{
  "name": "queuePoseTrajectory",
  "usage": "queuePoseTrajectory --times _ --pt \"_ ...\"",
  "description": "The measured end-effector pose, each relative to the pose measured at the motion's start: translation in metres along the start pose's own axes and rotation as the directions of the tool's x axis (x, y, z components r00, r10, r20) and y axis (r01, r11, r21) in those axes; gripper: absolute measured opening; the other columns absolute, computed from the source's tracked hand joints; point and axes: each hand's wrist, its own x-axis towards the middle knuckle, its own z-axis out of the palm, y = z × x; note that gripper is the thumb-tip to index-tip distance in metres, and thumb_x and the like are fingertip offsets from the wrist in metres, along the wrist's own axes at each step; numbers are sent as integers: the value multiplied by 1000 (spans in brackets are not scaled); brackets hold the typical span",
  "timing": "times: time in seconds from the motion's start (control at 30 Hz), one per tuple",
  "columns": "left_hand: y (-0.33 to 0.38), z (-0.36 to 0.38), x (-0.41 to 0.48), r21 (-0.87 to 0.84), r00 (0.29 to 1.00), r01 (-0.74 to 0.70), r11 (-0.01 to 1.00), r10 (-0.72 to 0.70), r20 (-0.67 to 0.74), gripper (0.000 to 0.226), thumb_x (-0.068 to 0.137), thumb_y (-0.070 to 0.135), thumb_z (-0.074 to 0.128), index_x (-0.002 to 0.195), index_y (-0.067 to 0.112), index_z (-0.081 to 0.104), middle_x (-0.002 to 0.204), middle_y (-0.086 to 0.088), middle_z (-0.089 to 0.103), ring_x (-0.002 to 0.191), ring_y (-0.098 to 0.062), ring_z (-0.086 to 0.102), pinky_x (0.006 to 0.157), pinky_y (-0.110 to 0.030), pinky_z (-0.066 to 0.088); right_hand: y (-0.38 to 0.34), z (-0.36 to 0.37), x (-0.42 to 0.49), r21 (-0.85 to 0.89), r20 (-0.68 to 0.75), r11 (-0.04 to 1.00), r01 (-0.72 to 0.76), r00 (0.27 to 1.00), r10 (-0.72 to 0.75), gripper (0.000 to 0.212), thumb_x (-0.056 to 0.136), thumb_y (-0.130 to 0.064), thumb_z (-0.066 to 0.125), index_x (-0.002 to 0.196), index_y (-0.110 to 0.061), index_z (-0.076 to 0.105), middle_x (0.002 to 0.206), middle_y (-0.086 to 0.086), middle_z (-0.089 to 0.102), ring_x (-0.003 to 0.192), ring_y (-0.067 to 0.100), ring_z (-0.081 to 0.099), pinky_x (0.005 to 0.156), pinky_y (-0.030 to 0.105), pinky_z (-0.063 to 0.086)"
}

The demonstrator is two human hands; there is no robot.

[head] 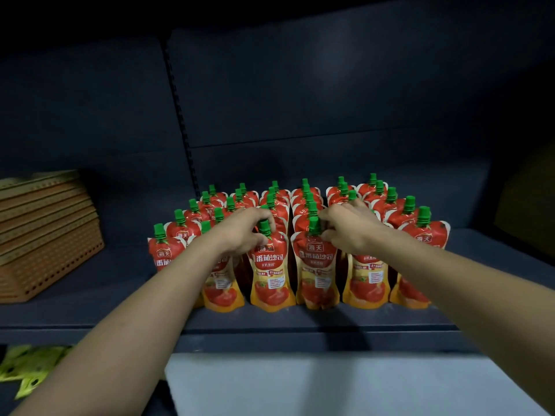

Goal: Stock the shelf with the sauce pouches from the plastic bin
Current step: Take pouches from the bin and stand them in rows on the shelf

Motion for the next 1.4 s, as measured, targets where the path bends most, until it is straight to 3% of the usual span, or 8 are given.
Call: queuePoseTrajectory --times 0.27,0.4,0.53,0.77,0.93,1.07,1.17,1.4 --pt "4 3 0 -26 998 62 998 -63 -20 24 92 11 63 108 27 58 137 -4 50 117 -24 55 83 -33 56 6 1 2 15 2 999 30 1000 -30 6 93 -27 54 97 -25 58 110 1 66 114 30 49 105 45 30" --pt "-1 0 -17 -3 990 61 998 -60 -126 53 90 21 68 135 32 44 140 0 51 123 -20 54 93 -34 52 6 -2 -1 44 4 998 34 999 -34 36 91 -36 58 125 -24 51 121 1 63 122 29 49 109 44 27" --pt "-33 -12 -50 -32 934 29 999 -39 -355 55 89 26 68 139 28 44 142 5 50 132 -15 46 110 -38 40 -6 -1 -2 120 -171 990 76 984 -55 50 88 -48 58 131 -24 46 127 1 60 121 23 51 107 43 31" --pt "-112 -37 -69 -82 856 75 994 -107 -506 50 91 24 66 137 24 46 139 -1 45 133 -17 36 104 -31 32 -81 6 16 77 -347 962 261 912 -219 37 93 -46 51 125 -28 52 129 -7 57 124 16 44 110 36 22" --pt "-161 -57 -67 -59 906 101 993 -117 -408 61 89 27 69 142 21 40 145 -3 42 137 -19 36 112 -37 34 -141 18 46 -15 -196 970 243 950 -241 46 91 -47 54 132 -26 49 131 -1 56 130 22 40 115 42 20" --pt "-183 -62 -61 -184 968 77 980 -118 -223 53 88 20 71 135 22 46 128 3 56 114 -11 55 92 -29 49 -165 35 65 -73 -35 986 152 987 -155 41 88 -49 57 119 -23 57 117 5 62 121 31 46 110 45 28" --pt "-194 -62 -57 -298 993 66 952 -93 -77 34 88 15 70 119 21 57 115 2 66 99 -7 64 92 -34 55 -172 42 69 -59 2 990 125 992 -125 29 90 -42 58 103 -17 63 105 4 67 111 30 51 104 41 28" --pt "-208 -68 -48 -349 999 35 936 -23 37 24 88 13 71 107 25 63 107 5 72 102 -11 67 90 -35 56 -168 38 73 38 -13 994 99 995 -99 14 93 -27 56 85 -22 66 90 -2 69 96 21 56 108 42 23"
